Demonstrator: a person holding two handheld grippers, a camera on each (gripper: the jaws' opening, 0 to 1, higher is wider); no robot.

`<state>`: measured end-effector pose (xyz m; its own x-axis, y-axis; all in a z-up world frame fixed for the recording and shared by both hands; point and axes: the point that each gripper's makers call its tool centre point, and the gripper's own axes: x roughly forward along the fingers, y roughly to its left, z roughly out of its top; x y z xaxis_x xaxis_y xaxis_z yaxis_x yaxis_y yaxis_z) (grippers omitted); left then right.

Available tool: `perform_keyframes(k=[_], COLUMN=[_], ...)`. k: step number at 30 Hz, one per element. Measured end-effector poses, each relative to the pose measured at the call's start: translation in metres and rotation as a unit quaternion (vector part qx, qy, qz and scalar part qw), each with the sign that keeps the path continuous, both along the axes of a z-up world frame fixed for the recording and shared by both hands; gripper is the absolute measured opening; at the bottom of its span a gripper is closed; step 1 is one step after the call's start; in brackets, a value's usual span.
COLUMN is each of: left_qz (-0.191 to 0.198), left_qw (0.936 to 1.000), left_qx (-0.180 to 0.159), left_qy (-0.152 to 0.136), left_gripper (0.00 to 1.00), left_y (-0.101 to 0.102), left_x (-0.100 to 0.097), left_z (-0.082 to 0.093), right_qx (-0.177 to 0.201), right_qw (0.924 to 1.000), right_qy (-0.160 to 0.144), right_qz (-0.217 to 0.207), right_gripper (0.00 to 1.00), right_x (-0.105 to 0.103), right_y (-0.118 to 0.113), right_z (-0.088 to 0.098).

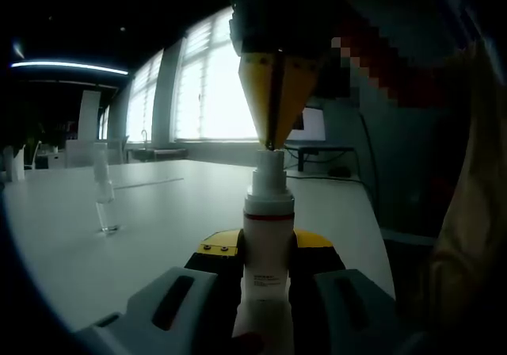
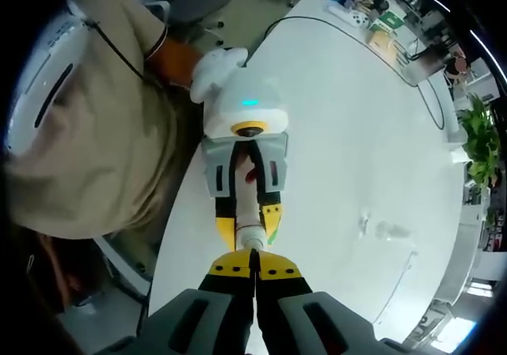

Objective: Clamp pump bottle remove cover press pump head put on cover

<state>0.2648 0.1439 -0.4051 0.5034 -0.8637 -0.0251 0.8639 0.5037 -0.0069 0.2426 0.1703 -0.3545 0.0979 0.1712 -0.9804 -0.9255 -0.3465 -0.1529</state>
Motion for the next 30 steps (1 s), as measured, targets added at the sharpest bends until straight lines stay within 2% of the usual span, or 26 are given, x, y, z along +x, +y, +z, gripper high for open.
perform_keyframes(k=[13, 30], left_qz=[0.000, 0.000], left_qw=[1.0000, 1.0000], left_qx=[0.000, 0.000], left_qy=[0.000, 0.000], left_gripper=[0.12, 0.12], left_y=[0.0001, 0.0001], left_x=[0.0001, -0.0001], left_z=[0.0000, -0.0002], right_qx=[-0.015, 0.003], right_qw=[0.9999, 0.9999], right_qy=[0.002, 0.014], right_qz=[0.004, -0.007], right_gripper=[0.00, 0.00], right_x=[0.0002, 0.0038], right_y=[0.0011, 0.0026], right_z=[-0.0029, -0.0048])
